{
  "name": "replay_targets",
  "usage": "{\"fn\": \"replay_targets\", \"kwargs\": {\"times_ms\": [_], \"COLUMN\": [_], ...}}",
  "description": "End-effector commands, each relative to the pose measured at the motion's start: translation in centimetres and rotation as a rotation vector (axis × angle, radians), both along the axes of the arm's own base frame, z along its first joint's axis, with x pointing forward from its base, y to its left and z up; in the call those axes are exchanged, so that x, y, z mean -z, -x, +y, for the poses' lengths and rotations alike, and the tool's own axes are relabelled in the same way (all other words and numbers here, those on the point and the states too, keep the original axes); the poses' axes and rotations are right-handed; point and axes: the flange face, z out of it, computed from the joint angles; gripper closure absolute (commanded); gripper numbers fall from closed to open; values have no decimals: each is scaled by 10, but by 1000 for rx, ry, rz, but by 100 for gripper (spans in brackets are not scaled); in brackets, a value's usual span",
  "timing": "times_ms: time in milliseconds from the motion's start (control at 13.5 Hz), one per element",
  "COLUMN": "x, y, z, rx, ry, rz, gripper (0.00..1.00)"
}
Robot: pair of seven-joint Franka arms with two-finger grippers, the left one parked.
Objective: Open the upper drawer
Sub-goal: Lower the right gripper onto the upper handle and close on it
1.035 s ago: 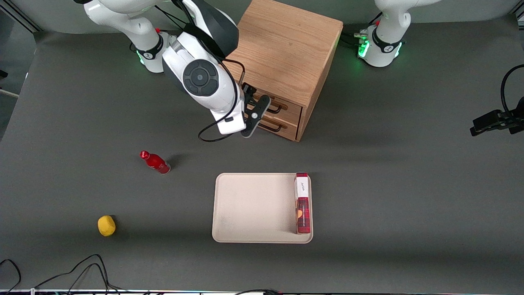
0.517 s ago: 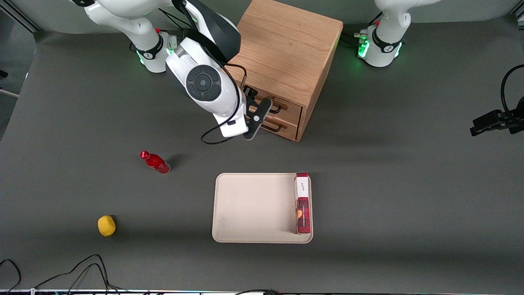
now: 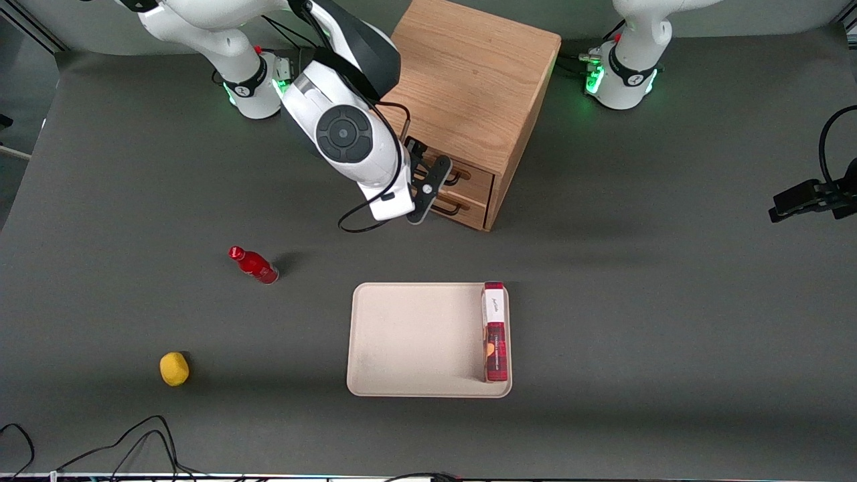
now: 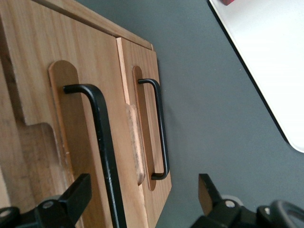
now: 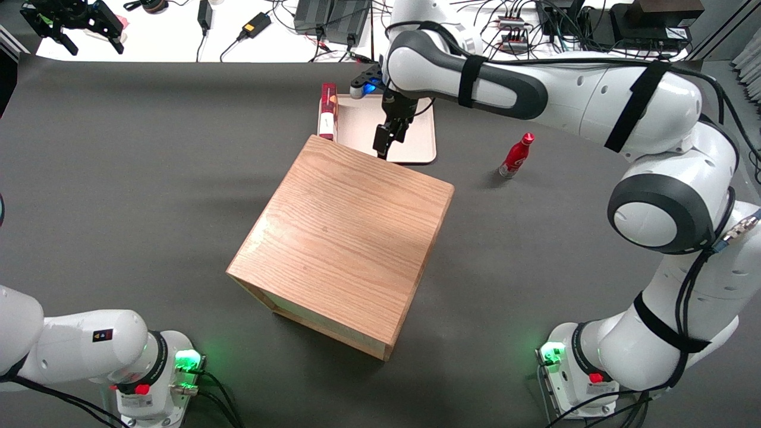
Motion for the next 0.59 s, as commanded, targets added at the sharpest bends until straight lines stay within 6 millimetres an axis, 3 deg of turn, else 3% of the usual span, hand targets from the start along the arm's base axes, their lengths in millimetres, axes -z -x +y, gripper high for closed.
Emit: {"fn": "replay_targets", "kwargs": {"times_ms": [0, 517], "x": [4, 25], "y": [-1, 0], "z": [3, 1], "rx": [-15, -51], "ry": [-25, -9], "rz": [-14, -62], "gripper": [0, 0]}}
